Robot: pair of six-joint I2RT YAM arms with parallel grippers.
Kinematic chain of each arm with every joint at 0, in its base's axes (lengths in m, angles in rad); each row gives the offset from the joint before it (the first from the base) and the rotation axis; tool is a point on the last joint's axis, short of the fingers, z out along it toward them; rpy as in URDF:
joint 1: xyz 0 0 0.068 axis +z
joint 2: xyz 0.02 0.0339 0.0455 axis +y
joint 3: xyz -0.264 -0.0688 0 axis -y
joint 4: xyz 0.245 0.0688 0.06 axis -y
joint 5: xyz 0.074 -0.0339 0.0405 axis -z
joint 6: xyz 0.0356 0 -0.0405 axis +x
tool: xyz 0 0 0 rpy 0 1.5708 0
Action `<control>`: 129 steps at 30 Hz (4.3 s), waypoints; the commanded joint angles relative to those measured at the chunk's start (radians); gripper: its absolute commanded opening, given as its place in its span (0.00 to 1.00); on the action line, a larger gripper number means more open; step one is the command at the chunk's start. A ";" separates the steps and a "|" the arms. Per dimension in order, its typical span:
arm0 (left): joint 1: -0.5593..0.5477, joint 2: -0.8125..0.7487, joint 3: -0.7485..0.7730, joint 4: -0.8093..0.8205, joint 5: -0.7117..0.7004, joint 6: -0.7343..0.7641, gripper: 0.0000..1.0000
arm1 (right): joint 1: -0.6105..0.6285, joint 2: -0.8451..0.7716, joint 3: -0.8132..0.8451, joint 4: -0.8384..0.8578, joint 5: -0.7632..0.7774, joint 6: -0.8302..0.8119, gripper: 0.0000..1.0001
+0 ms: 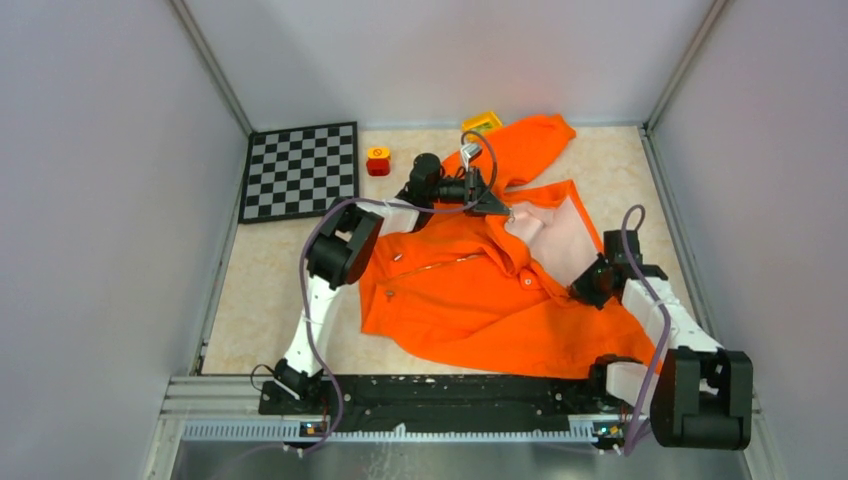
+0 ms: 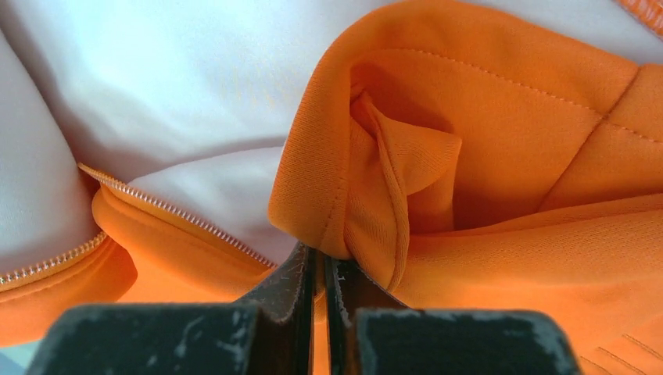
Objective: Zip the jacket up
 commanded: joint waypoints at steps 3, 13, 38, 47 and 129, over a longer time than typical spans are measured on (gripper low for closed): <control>-0.007 -0.086 -0.018 0.031 0.005 0.022 0.00 | -0.031 -0.086 -0.068 0.135 -0.006 -0.044 0.00; 0.003 -0.080 0.016 0.018 0.012 0.023 0.00 | -0.021 -0.209 -0.082 0.834 -0.825 -0.062 0.00; 0.017 -0.085 0.030 -0.028 0.018 0.040 0.00 | 0.248 0.190 0.085 0.473 -0.709 -0.394 0.05; 0.014 -0.106 -0.016 0.007 0.041 0.038 0.00 | 0.246 0.181 0.031 0.633 -0.604 -0.362 0.15; 0.005 -0.057 -0.034 0.380 0.142 -0.115 0.00 | 0.380 -0.011 0.073 0.682 -0.408 -0.430 0.00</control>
